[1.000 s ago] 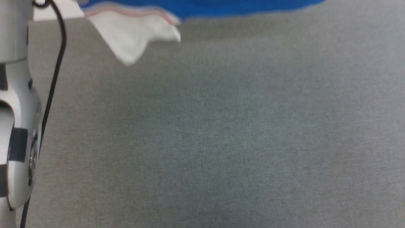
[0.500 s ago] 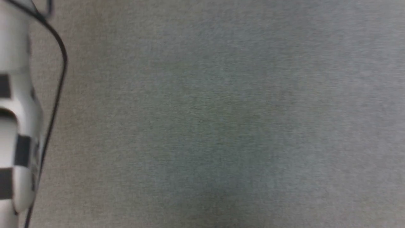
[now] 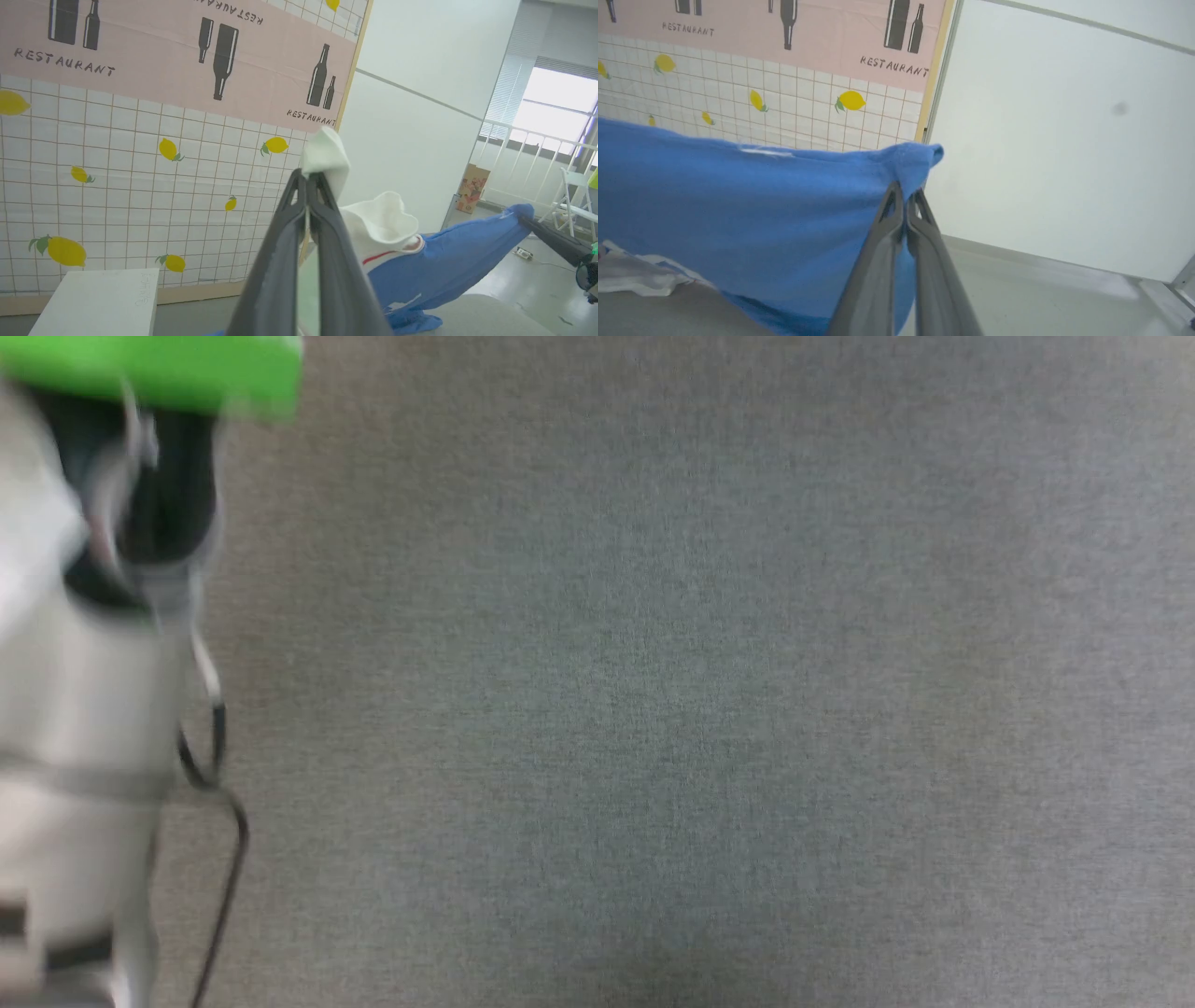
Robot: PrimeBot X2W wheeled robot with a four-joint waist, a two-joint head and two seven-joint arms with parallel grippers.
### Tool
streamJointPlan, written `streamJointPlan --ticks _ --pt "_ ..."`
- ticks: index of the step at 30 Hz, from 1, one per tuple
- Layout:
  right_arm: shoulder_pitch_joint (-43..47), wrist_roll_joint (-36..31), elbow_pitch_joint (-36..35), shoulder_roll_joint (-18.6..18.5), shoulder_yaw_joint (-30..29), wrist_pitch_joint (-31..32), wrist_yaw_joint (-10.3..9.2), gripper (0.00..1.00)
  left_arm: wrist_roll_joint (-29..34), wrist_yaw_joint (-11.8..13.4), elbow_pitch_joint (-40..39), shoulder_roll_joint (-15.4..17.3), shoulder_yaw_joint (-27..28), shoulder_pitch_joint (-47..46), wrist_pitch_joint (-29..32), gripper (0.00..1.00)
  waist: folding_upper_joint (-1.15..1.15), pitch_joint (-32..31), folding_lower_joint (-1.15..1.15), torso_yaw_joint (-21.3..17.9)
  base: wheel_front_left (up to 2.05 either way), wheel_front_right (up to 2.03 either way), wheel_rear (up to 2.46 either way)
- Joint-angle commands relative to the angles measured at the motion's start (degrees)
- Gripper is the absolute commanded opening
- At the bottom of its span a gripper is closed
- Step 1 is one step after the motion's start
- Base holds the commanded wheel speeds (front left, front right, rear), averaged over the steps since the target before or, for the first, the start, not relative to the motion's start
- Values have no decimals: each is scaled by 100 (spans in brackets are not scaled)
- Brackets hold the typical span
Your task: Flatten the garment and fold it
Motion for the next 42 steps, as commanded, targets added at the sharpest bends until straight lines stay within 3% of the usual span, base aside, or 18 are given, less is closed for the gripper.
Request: streamJointPlan --ticks 1,7,17,22,30,37,42 --pt "467 181 -254 10 -154 62 -9 0 -140 144 -313 36 54 481 22 0 0 -309 0 60 0 0 0" --pt "2220 415 -1256 488 -656 424 -9 0 -364 478 -1085 104 2 2311 30 0 0 -832 0 43 0 0 0" --pt "4579 652 -1992 1265 -1047 1004 -9 0 -1029 431 -764 135 -361 4569 145 0 0 -1594 0 117 0 0 0" --pt "5396 975 -2129 1288 -1008 1463 -9 0 -1575 335 -530 193 -363 5349 328 0 0 -1936 0 100 0 0 0" --pt "6558 1405 -2210 1346 -1466 2218 -9 0 -2203 245 -493 346 -474 6319 721 0 0 -2496 0 177 0 0 0" --pt "7510 1564 -2696 1708 -2048 2928 -9 0 -2577 332 -909 589 -348 7156 849 0 0 -2948 0 211 0 0 0" --pt "8093 1443 -3249 2166 -2433 3393 -9 0 -2742 443 -1303 752 -232 7740 854 0 0 -3238 0 215 0 0 0"
